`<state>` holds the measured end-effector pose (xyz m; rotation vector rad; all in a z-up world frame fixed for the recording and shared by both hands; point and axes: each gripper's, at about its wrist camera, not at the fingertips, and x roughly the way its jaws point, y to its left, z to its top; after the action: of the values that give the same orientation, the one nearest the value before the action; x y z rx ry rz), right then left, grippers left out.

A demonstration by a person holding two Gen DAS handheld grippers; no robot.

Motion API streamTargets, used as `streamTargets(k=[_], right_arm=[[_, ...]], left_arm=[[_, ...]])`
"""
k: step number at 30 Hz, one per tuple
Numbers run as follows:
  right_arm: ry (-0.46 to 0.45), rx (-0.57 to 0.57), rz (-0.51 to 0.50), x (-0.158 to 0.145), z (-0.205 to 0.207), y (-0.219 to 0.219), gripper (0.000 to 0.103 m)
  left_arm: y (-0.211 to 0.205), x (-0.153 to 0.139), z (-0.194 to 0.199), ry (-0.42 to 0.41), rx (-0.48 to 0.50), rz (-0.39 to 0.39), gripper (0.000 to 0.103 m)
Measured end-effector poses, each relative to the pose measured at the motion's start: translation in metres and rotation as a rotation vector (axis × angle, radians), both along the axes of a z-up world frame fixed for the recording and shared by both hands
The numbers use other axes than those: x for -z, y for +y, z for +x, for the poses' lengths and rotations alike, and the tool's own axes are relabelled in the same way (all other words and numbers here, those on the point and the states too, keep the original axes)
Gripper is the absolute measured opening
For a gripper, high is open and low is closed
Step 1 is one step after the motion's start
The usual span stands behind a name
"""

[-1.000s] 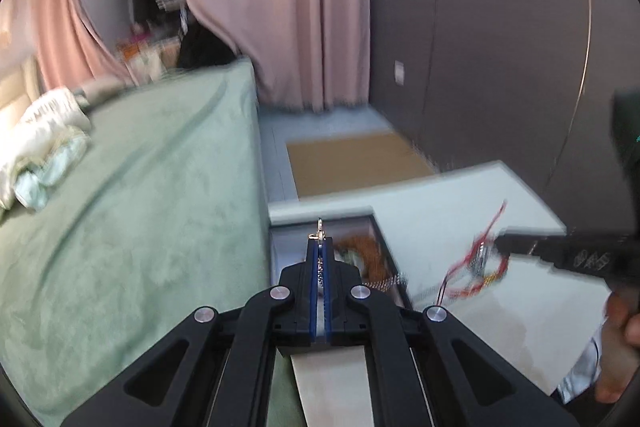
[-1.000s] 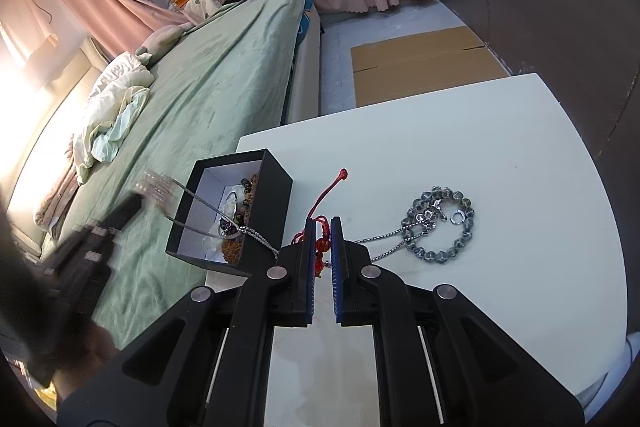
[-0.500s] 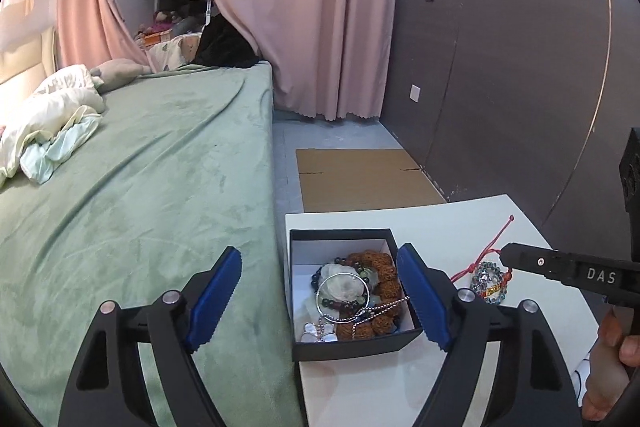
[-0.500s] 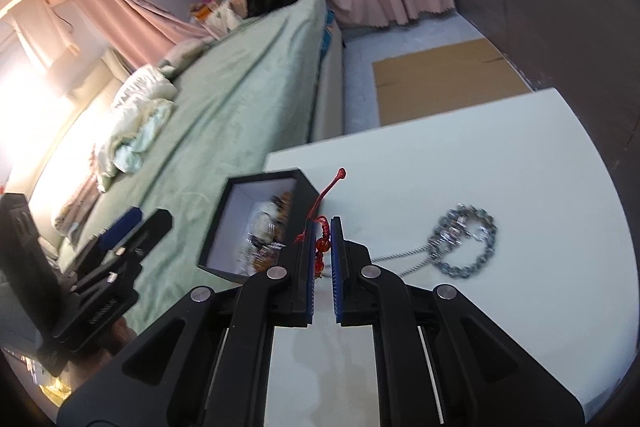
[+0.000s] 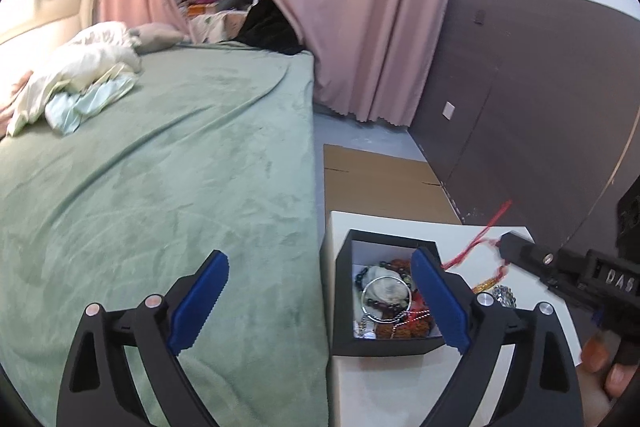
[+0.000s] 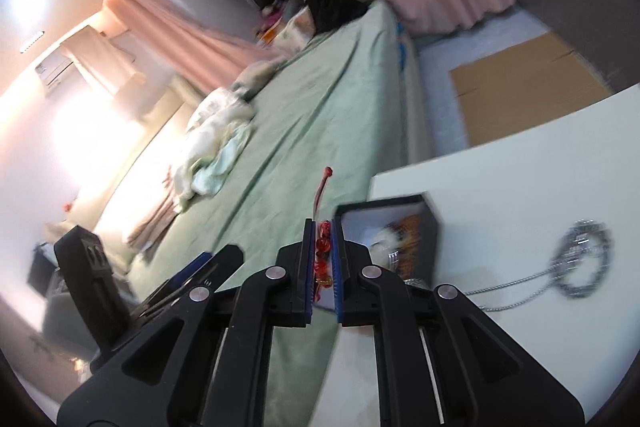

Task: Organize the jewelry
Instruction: 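Lower the red string bracelet into the box and open the right gripper, then grasp the chain clasp of the grey bead necklace with the left gripper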

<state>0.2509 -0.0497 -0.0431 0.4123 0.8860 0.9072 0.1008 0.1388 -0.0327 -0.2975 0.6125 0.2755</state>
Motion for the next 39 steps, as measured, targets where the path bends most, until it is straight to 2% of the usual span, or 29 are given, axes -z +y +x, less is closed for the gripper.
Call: streamTargets(k=[1,2,3,8,15,21,28,32,35,39], right_arm=[[0.025,-0.017,-0.012,0.004,0.002,0.007,0.040],[0.030,-0.007,-0.028,0.006,0.002,0.009,0.058],[0.024,0.010,-0.040,0.007,0.001,0.009,0.066],[-0.009,0.064,-0.074,0.000,-0.005,-0.010,0.070],[0.002,0.142,-0.128,0.003,0.002,-0.051,0.070],[0.062,0.228,-0.137,0.010,0.013,-0.096,0.070],[0.146,0.326,-0.145,0.018,0.024,-0.149,0.070],[0.198,0.348,-0.146,0.025,0.028,-0.166,0.061],[0.243,0.357,-0.138,0.031,0.031,-0.175,0.056],[0.251,0.370,-0.136,0.031,0.032,-0.185,0.055]], left_arm=[[0.002,0.000,-0.001,0.000,-0.006,-0.006,0.090],[0.003,-0.001,-0.003,-0.001,-0.009,-0.009,0.090],[0.003,-0.001,-0.004,-0.002,-0.010,-0.009,0.090],[-0.001,-0.004,-0.004,-0.010,0.002,-0.008,0.091],[-0.025,-0.006,0.006,-0.020,0.065,-0.016,0.091],[-0.055,-0.005,0.021,-0.029,0.151,-0.022,0.089],[-0.106,0.001,0.049,0.010,0.313,-0.027,0.073],[-0.133,0.004,0.062,0.040,0.398,-0.040,0.063],[-0.150,0.010,0.075,0.081,0.454,-0.052,0.061],[-0.174,0.019,0.096,0.148,0.518,-0.031,0.051]])
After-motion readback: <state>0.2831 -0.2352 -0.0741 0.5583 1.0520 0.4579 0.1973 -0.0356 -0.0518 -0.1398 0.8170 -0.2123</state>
